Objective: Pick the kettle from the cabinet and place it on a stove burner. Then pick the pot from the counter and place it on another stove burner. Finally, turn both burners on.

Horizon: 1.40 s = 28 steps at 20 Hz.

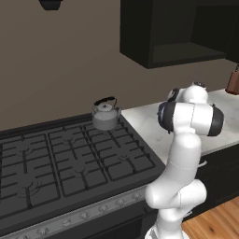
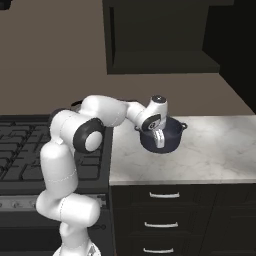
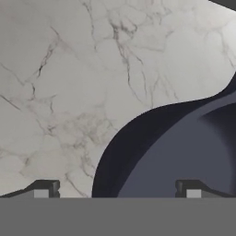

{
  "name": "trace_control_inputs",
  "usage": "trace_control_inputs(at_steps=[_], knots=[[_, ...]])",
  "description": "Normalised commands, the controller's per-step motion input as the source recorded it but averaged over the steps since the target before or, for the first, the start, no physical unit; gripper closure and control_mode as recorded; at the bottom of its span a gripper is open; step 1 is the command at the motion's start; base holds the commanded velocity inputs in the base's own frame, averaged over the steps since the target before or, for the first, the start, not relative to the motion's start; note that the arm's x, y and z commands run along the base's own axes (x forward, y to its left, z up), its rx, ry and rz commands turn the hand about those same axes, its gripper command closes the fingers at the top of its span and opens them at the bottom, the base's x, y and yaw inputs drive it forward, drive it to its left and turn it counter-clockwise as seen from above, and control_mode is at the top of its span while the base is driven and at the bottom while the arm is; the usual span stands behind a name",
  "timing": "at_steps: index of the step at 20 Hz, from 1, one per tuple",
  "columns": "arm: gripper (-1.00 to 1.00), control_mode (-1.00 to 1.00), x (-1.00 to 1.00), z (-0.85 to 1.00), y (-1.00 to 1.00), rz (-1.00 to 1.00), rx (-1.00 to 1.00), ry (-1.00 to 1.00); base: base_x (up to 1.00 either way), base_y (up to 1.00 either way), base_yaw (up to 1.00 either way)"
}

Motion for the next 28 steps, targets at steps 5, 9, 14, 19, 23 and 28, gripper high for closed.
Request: trace_control_inputs(at_steps=[5,9,14,19,23,28], knots=[[-1.00,-1.00,0.13,-0.08,0.00,0.00,0.00,0.01,0.00,0.00,0.00],[-1.00,-1.00,0.17,-0.07,0.00,0.00,0.00,0.03,0.00,0.00,0.00],[-1.00,-1.00,0.16,-0.09,0.00,0.00,0.00,0.03,0.00,0.00,0.00],[1.00,-1.00,0.08,-0.24,0.00,0.00,0.00,0.04,0.00,0.00,0.00],[1.00,-1.00,0.00,-0.20,0.00,0.00,0.00,0.01,0.00,0.00,0.00],[1.00,-1.00,0.00,-0.07,0.00,0.00,0.00,0.01,0.00,0.00,0.00]])
